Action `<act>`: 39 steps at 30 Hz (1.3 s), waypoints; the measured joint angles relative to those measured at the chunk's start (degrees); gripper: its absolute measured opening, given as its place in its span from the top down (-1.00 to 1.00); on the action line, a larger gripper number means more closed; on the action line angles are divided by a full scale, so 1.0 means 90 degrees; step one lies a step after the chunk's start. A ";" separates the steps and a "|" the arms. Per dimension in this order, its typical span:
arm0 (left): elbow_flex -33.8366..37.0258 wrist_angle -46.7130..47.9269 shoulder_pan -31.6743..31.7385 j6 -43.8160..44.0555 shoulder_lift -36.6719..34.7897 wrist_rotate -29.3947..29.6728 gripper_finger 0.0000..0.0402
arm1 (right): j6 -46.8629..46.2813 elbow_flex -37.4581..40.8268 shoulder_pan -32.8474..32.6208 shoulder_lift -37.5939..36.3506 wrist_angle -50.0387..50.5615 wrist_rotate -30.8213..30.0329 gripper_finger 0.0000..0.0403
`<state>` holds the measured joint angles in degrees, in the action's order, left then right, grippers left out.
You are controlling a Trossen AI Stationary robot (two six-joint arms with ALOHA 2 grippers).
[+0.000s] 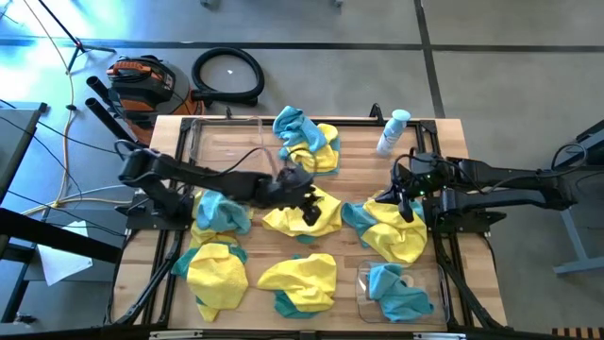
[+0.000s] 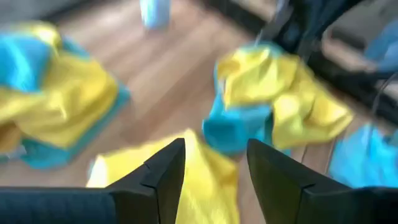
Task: Sort microfiber towel by color & place in baskets
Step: Put the yellow towel into the top transparent bin
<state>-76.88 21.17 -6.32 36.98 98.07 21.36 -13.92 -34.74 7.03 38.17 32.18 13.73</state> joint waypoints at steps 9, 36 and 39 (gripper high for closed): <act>-0.0219 0.0734 0.0422 0.0370 0.1306 -0.1489 0.19 | 0.0006 0.0000 0.0000 -0.0002 0.0058 -0.0002 1.00; -0.0214 0.1353 0.0436 0.0190 -0.0100 -0.0297 1.00 | 0.0105 0.0000 -0.0002 0.0000 0.0111 -0.0130 1.00; -0.0214 0.1375 0.0460 -0.0082 -0.0717 0.0077 1.00 | 0.0064 0.0000 -0.0002 0.0002 0.0106 -0.0312 1.00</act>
<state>-78.81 33.54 -2.17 36.24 91.62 22.05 -13.35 -34.74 7.01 38.20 33.14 10.91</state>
